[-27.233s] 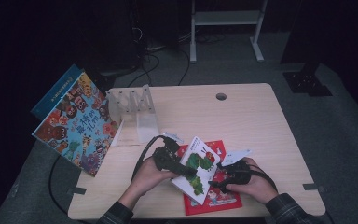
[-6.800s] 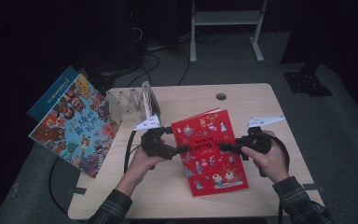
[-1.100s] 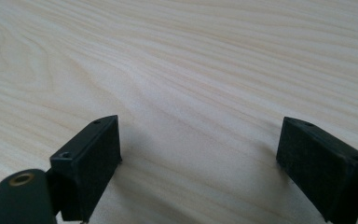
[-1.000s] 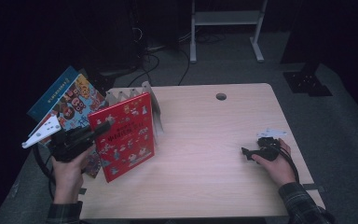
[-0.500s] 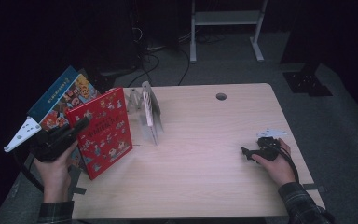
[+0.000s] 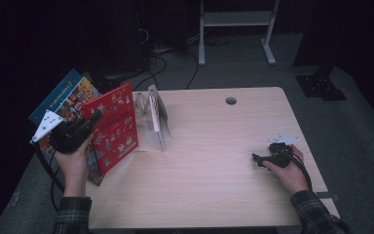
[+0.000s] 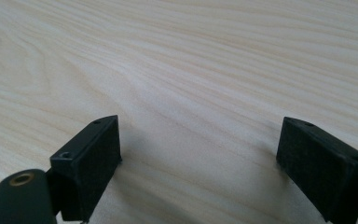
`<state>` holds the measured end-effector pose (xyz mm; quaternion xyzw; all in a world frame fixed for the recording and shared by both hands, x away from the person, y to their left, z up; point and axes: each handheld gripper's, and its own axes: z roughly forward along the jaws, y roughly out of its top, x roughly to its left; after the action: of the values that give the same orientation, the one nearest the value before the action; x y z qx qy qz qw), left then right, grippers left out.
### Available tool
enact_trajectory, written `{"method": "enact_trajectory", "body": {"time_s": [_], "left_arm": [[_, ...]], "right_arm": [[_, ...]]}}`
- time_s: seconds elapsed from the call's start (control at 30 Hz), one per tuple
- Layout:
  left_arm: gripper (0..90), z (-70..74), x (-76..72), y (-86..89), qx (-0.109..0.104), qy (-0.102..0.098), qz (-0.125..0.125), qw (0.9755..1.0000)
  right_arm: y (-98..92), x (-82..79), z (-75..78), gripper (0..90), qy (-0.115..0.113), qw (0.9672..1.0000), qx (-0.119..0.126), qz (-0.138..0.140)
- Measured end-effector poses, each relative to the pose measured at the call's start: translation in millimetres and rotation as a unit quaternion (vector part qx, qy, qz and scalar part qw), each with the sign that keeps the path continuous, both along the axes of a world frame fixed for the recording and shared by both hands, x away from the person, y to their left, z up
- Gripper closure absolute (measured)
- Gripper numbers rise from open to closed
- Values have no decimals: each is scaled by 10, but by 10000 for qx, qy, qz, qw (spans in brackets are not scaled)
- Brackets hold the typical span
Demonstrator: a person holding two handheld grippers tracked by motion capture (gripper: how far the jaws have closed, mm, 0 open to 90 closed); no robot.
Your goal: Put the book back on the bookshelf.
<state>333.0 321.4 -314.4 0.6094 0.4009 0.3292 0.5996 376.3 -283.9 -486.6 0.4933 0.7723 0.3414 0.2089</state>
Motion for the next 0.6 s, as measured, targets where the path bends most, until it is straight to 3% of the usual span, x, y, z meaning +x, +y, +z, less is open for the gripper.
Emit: {"method": "enact_trajectory", "body": {"time_s": [0.37, 0.6], "left_arm": [[797, -70, 315, -43, 60, 33, 161, 9998], [797, -86, 495, -42, -23, -41, 313, 9995]], "right_arm": [[-1, 4, 0, 124, -2, 10000, 1, 3], [-1, 5, 0, 124, -1, 10000, 1, 3]]}}
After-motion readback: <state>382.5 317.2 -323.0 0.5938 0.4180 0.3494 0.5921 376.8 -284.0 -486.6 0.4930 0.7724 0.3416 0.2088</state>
